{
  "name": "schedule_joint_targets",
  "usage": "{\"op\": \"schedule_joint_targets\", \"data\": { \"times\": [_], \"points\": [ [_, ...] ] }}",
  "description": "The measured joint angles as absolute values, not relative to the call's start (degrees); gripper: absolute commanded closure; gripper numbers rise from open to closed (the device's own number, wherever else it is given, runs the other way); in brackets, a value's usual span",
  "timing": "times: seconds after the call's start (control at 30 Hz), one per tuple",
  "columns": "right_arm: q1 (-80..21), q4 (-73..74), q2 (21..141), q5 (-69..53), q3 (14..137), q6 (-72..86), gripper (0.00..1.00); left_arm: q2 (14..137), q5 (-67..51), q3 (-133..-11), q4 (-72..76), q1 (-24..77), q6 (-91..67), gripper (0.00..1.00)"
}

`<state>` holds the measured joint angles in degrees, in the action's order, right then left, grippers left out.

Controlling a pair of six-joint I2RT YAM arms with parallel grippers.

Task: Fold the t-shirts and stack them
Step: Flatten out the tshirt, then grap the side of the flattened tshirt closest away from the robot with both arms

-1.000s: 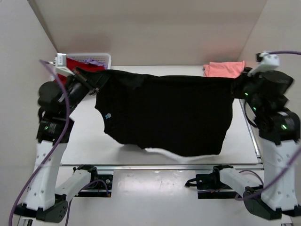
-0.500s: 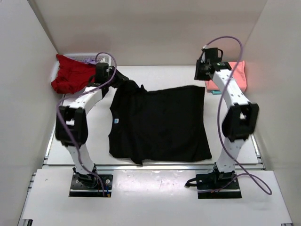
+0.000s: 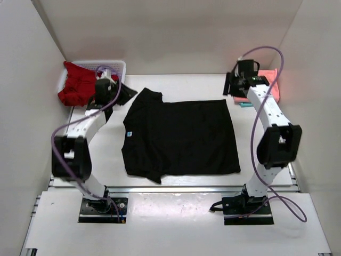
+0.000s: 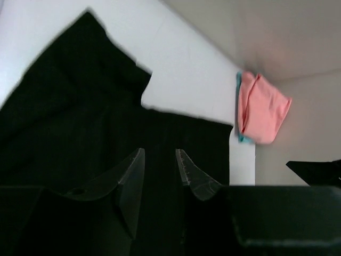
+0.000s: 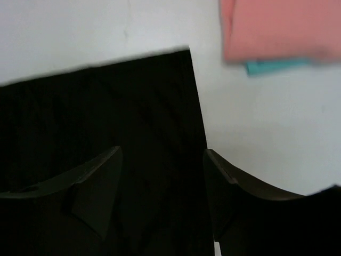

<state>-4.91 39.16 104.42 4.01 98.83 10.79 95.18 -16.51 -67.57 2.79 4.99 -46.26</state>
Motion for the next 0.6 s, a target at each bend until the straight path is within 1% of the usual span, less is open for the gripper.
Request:
{"op": "schedule_joint_targets", "data": {
  "times": [0.13,0.27,0.43,0.6],
  "points": [
    [-3.9,42.9,95.2,4.4,85.0,12.8,0.40,80.8,-14.6,-54.6,-4.9,8.0,-43.4,0.53],
    [-4.1,47.7,88.0,4.4,71.8,15.4,0.40,67.0,-12.9,-44.6,-17.4,13.8,-40.3,0.50],
    [-4.4,54.5,77.6,3.2,57.9,18.4,0.40,52.0,-11.3,-34.2,-31.8,14.3,-39.5,0.54],
    [-3.8,56.2,71.2,1.8,53.0,19.7,0.40,41.4,-9.8,-24.8,-39.3,14.3,-42.5,0.57]
  ]
}}
